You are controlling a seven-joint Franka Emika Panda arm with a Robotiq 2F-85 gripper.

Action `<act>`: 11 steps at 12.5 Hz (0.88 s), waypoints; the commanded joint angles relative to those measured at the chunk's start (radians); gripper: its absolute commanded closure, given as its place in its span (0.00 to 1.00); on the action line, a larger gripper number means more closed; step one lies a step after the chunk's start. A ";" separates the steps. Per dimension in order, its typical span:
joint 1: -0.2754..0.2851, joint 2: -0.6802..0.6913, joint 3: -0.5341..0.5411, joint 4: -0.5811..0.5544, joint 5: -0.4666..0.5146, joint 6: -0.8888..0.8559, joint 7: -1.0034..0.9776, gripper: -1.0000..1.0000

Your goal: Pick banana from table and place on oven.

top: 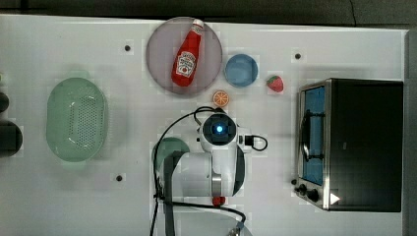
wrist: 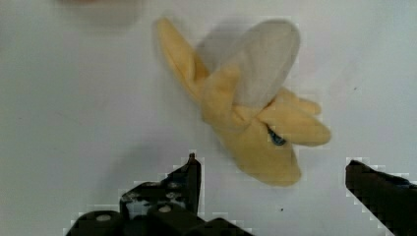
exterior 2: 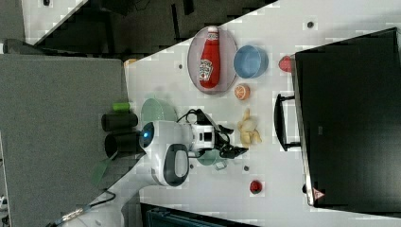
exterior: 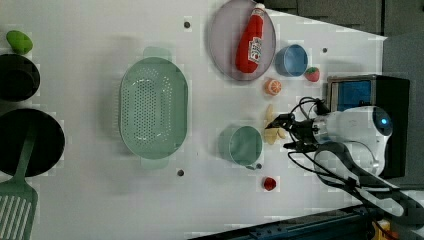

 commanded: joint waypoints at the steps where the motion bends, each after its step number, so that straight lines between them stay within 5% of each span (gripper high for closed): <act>1: 0.001 -0.002 -0.013 0.009 0.005 0.081 0.032 0.00; 4: 0.001 0.038 -0.012 0.009 0.005 0.120 0.033 0.04; 9: 0.002 0.048 -0.009 0.010 0.005 0.148 0.033 0.64; 11: 0.002 0.043 -0.009 0.014 0.005 0.161 0.033 0.73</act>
